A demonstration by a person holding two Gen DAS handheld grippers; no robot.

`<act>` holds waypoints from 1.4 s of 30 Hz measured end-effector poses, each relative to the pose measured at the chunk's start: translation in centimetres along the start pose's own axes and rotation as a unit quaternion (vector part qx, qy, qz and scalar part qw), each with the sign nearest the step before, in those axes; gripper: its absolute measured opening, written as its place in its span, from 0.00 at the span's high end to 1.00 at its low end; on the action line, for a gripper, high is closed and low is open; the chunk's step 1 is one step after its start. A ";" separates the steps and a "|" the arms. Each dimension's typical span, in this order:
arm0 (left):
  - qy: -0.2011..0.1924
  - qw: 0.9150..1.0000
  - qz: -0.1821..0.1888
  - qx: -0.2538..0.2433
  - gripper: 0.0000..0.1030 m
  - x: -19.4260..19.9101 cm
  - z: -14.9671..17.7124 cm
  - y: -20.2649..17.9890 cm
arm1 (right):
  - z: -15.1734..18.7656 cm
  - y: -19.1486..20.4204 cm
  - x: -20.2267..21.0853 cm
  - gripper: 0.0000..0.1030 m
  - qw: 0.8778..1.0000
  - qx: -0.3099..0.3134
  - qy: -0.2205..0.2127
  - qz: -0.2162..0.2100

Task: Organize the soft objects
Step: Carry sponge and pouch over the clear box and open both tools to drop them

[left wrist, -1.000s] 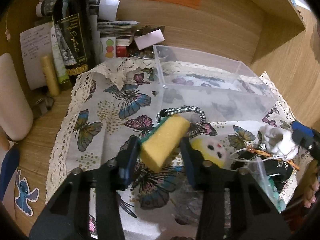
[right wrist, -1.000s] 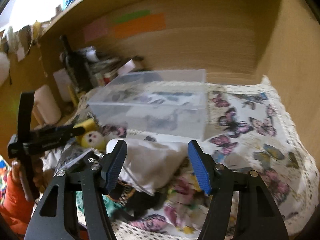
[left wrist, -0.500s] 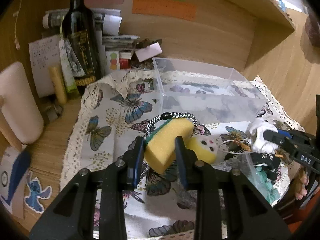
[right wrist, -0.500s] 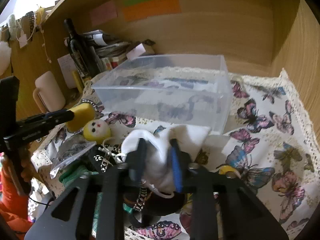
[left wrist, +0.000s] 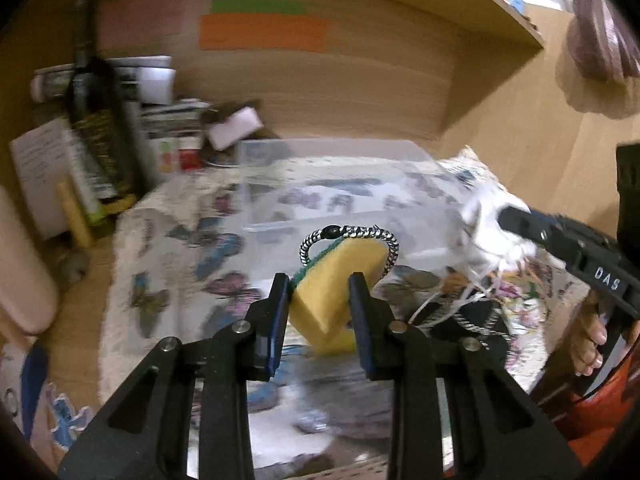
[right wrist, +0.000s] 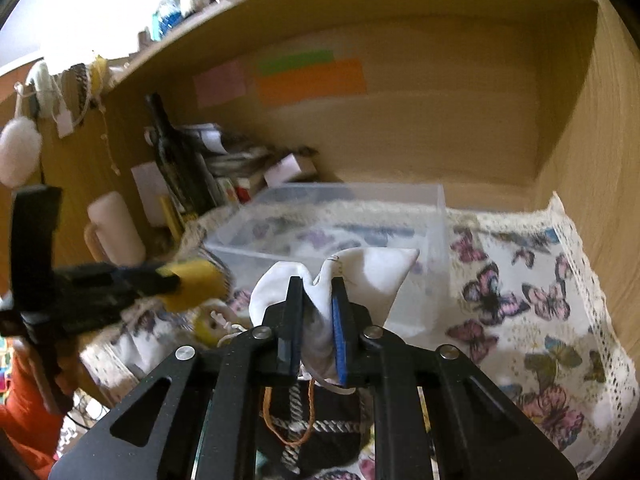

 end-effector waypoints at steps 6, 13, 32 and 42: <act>0.006 0.999 0.036 -0.037 0.71 -0.6 0.6 -3.3 | -0.6 1.5 -0.6 0.89 1.000 0.022 -0.005 -0.002; -0.005 0.999 0.033 -0.033 0.71 0.8 0.5 -3.0 | -0.3 0.4 -1.8 0.89 0.999 0.021 0.007 0.027; -0.001 0.998 0.046 -0.030 0.71 0.8 0.5 -3.2 | -1.1 1.7 -4.0 0.89 0.998 0.054 0.018 0.023; 0.010 0.999 0.037 -0.019 0.71 -0.5 0.6 -2.1 | -1.8 2.5 -1.9 0.89 0.999 0.052 -0.004 -0.010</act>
Point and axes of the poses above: each gripper's, at about its wrist camera, not at the fingertips, and x roughly against the way its jaws point, y to its left, z to its underside, the point moved 3 cm from there along -x, roughly the way its jaws point, and after that the axes turned 3 degrees about x, right-handed, at the moved point
